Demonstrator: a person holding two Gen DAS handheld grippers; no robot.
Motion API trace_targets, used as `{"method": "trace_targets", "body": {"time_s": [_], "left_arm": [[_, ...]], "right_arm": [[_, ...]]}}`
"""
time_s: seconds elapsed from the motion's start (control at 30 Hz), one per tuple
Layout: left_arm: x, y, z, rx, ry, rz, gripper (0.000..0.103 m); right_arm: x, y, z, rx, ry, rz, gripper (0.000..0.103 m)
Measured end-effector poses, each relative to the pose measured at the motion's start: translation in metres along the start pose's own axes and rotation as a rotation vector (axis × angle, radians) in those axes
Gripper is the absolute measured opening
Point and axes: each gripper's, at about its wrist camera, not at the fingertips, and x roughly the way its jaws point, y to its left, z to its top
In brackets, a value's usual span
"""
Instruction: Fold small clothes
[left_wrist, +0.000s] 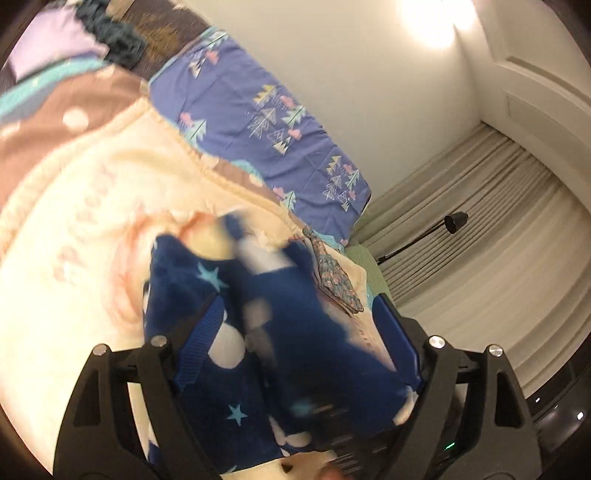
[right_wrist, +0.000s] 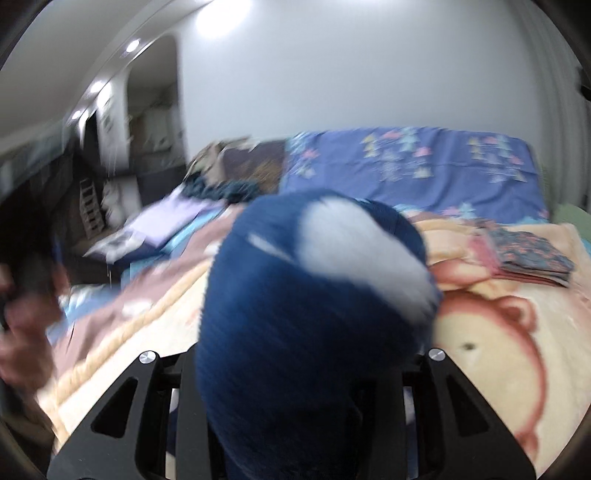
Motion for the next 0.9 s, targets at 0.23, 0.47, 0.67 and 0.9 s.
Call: {"method": "trace_targets", "body": {"time_s": [0.23,0.47,0.67,0.9], "left_arm": [[0.029,-0.042,0.012,0.131,0.13,0.043,0.084],[0.116,-0.017,0.019,0.131,0.341,0.084,0.084],[0.137,0.046,-0.009,0.082,0.319,0.159,0.058],[0.118,0.036,-0.032,0.258,0.203,0.247,0.058]], "right_arm": [[0.029,0.045,-0.032,-0.113,0.076,0.048,0.036],[0.018,0.039,-0.035,-0.082,0.102,0.253,0.072],[-0.008,-0.001,-0.045,0.042,0.145,0.444,0.071],[-0.044,-0.085,-0.015,0.346,0.068,0.352,0.002]]}}
